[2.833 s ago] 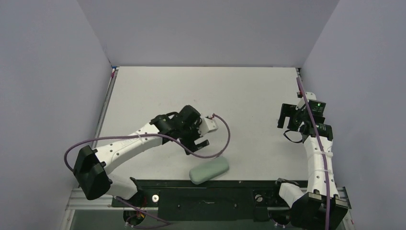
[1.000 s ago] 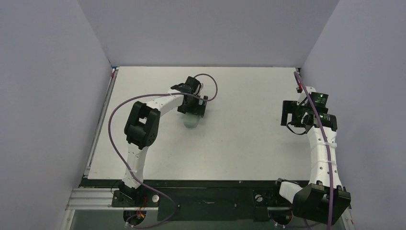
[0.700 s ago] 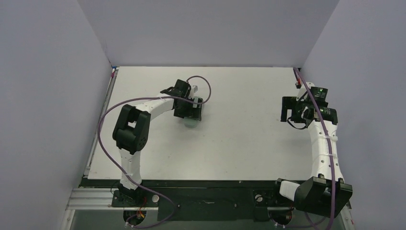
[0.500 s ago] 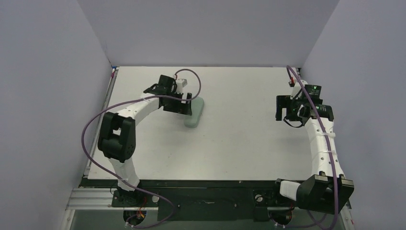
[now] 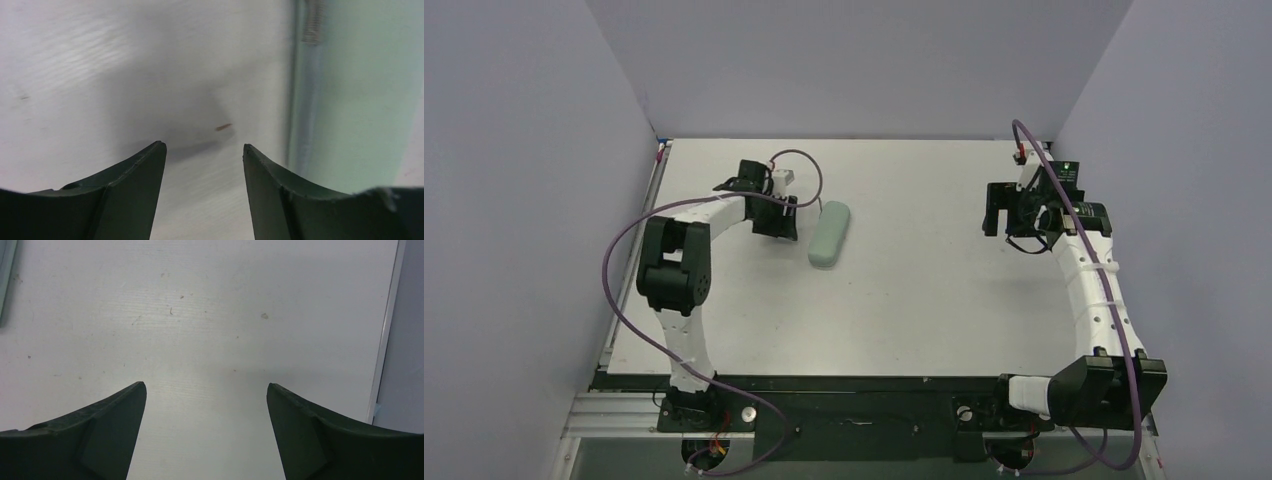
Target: Open the umbrella
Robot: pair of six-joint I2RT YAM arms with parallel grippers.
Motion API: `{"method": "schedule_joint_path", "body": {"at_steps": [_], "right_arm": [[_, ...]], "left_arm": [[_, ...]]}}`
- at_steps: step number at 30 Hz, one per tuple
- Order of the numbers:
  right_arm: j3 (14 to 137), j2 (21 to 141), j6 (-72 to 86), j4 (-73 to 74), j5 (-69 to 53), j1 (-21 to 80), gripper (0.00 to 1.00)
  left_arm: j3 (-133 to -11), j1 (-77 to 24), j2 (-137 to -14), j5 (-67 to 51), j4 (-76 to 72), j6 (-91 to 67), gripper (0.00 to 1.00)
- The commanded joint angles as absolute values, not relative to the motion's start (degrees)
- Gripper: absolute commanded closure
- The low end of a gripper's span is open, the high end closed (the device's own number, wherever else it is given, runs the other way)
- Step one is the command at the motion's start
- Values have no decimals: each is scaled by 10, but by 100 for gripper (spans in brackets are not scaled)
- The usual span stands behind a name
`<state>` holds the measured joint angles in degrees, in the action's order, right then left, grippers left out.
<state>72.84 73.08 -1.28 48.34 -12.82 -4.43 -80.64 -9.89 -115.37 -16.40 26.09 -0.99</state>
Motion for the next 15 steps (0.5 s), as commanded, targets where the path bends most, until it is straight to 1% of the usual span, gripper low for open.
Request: {"method": "schedule_joint_path", "body": {"at_steps": [1, 5, 10, 12, 15], "right_arm": [[750, 740, 26, 466, -119, -33, 14], [741, 739, 61, 451, -102, -25, 14], [739, 744, 32, 444, -119, -11, 14], [741, 749, 10, 445, -127, -4, 14], [751, 766, -20, 445, -114, 15, 14]], "left_arm": [[-792, -172, -1147, -192, 216, -44, 45], [-767, -224, -1143, -218, 171, -79, 46], [-751, -278, -1138, -267, 114, -99, 46], [-746, -291, -1125, -292, 108, -85, 44], [-711, -286, -1067, -349, 82, -69, 39]]}}
